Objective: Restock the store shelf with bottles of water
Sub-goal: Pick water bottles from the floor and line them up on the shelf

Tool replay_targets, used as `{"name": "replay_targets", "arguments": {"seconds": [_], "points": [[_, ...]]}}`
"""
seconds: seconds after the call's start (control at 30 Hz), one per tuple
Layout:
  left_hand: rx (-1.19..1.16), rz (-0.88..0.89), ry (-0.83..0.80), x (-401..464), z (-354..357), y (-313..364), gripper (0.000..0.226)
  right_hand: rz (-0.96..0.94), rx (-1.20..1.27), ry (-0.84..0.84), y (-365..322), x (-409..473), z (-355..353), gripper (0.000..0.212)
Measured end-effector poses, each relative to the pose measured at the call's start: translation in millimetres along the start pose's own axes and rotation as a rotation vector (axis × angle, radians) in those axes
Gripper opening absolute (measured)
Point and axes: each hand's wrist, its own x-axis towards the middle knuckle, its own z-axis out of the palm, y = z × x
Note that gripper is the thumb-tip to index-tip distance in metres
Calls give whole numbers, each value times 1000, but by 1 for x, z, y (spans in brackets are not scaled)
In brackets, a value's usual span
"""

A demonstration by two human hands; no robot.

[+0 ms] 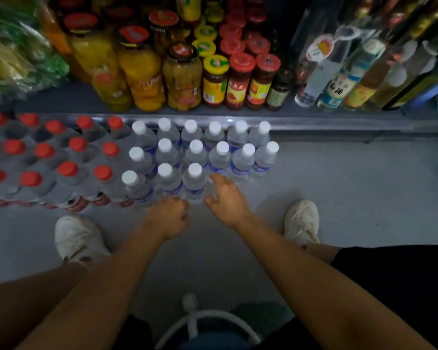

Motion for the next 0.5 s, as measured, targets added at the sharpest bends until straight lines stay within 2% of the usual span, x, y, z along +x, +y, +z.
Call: {"name": "replay_targets", "arguments": {"seconds": [0.13, 0.5], "points": [[-53, -29, -46, 8, 21, -15, 23, 5, 85, 25, 0, 17, 18, 68], [-110, -91, -75, 19, 39, -35, 28, 28, 134, 99, -6, 50, 41, 68]]}}
